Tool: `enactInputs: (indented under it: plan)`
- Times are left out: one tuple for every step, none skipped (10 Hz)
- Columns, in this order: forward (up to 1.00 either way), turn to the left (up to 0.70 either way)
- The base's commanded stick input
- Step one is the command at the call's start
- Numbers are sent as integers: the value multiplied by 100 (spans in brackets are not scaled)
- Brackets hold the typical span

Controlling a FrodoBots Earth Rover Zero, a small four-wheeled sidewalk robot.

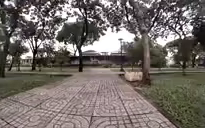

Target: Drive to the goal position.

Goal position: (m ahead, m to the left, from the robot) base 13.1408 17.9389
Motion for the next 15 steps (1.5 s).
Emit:
enactInputs:
  plan:
    - [50,0]
    - [50,-7]
    - [50,0]
    - [50,0]
    - [50,0]
    - [50,0]
    - [50,0]
    - [50,0]
    - [50,0]
    - [50,0]
    - [50,0]
    - [50,0]
    - [50,0]
    - [50,0]
    - [50,0]
